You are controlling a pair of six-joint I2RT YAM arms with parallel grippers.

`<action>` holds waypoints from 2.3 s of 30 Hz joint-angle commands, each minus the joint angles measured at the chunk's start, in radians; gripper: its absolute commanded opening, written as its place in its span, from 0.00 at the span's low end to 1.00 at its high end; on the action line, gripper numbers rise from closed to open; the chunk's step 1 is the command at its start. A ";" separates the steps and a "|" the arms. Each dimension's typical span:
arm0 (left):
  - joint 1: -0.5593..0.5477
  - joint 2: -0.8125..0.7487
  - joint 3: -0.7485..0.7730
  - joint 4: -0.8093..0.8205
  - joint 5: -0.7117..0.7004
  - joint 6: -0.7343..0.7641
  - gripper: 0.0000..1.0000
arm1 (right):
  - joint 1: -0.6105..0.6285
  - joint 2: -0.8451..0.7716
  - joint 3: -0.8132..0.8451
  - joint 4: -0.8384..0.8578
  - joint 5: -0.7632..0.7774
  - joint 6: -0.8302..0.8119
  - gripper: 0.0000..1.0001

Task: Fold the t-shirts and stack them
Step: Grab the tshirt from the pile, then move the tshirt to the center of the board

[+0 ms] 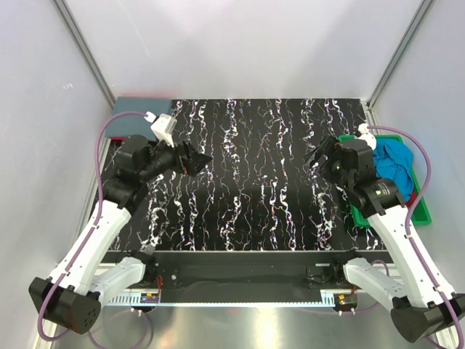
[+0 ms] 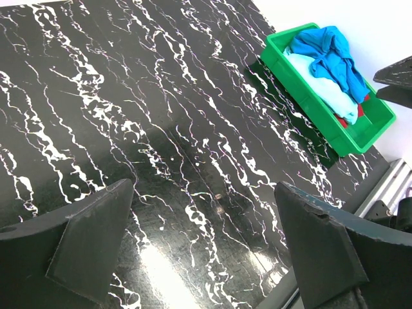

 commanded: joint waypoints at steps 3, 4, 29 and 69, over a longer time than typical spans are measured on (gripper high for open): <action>-0.001 -0.038 -0.009 0.037 -0.065 0.012 0.99 | -0.003 0.027 0.102 0.012 0.191 -0.025 1.00; -0.002 -0.049 -0.009 0.034 -0.071 0.009 0.99 | -0.003 0.037 0.118 -0.003 0.229 -0.026 1.00; -0.001 -0.012 -0.030 0.086 0.018 -0.011 0.97 | -0.684 0.776 0.329 0.248 0.334 -0.189 0.97; 0.059 -0.075 0.080 -0.221 -0.169 -0.058 0.96 | -0.135 0.468 0.360 0.255 -0.376 -0.079 0.06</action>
